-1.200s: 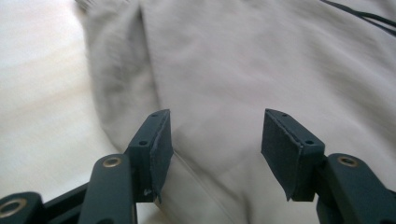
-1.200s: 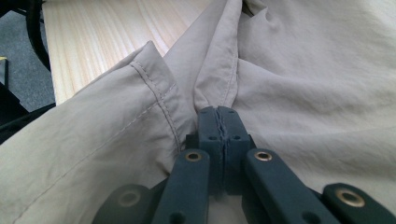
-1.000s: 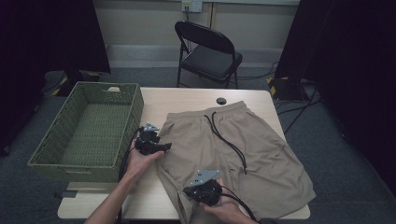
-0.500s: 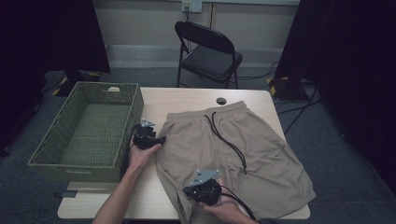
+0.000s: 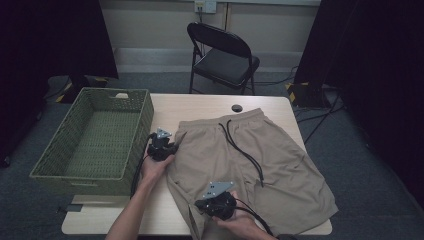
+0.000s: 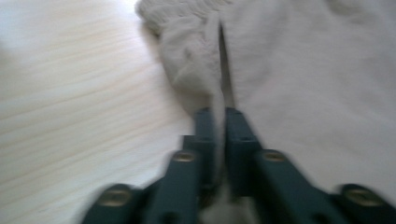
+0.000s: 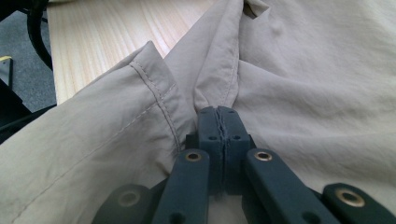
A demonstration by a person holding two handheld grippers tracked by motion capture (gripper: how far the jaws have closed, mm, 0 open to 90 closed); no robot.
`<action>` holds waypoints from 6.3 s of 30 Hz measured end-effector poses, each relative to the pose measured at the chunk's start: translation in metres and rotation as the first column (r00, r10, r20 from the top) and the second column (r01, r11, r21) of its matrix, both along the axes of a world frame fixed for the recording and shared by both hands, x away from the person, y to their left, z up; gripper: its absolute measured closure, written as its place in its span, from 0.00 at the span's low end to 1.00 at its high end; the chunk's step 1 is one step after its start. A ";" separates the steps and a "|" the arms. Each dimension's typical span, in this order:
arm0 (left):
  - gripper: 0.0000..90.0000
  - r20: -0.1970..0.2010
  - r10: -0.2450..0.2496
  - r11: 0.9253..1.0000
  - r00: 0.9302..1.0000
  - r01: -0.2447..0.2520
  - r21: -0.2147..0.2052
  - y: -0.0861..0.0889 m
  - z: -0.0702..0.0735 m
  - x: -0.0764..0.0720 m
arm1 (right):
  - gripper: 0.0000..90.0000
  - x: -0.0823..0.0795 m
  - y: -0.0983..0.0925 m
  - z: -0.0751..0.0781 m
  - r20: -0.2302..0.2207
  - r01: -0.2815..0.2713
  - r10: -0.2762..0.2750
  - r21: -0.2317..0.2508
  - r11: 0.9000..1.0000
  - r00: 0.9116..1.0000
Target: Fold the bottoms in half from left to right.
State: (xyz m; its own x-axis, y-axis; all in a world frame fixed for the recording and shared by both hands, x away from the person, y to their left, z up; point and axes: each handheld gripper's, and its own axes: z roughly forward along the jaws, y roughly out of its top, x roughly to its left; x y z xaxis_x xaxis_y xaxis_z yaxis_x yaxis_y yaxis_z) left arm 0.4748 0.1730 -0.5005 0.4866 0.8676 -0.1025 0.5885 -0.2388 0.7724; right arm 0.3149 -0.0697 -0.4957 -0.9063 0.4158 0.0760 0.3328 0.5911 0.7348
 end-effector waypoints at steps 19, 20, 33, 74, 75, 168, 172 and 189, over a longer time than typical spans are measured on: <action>1.00 -0.026 -0.071 0.985 0.997 0.066 -0.160 0.010 0.014 -0.006 | 1.00 0.000 -0.005 0.021 -0.013 -0.006 0.007 0.092 0.996 1.000; 1.00 -0.027 -0.075 0.983 0.997 0.069 -0.170 0.010 0.015 -0.006 | 1.00 0.000 -0.006 0.023 -0.012 -0.005 0.006 0.099 0.995 1.000; 1.00 0.003 -0.110 0.974 0.994 0.108 -0.199 0.002 0.031 -0.009 | 1.00 0.002 -0.018 0.040 0.006 0.026 -0.028 0.174 0.984 1.000; 1.00 0.106 -0.056 0.951 0.993 0.086 -0.298 0.015 0.113 -0.001 | 1.00 0.009 -0.016 0.119 0.135 -0.031 -0.022 0.379 0.925 0.991; 1.00 0.105 -0.052 0.949 0.993 0.082 -0.303 0.017 0.113 -0.001 | 1.00 0.010 -0.015 0.121 0.132 -0.030 -0.022 0.381 0.924 0.991; 0.71 0.219 -0.105 0.940 0.970 0.169 -0.296 -0.073 0.181 0.060 | 1.00 0.006 -0.175 0.152 0.223 0.261 -0.394 0.458 0.850 0.891; 0.64 0.240 -0.110 0.943 0.964 0.178 -0.282 -0.072 0.186 0.052 | 1.00 0.015 -0.191 0.129 0.177 0.341 -0.447 0.427 0.837 0.877; 0.60 0.229 -0.153 0.945 0.961 0.211 -0.252 -0.060 0.149 0.002 | 1.00 0.049 -0.228 0.110 0.155 0.485 -0.557 0.341 0.805 0.816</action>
State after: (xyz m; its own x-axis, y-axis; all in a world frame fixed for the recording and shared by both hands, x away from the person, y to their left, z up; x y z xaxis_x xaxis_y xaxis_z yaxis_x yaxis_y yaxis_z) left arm 0.4769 0.1129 -0.3516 0.6687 0.7152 -0.2033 0.3781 -0.0917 0.9212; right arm 0.3643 -0.2973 -0.3855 -0.5614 0.8244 0.0716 0.3267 0.1412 0.9345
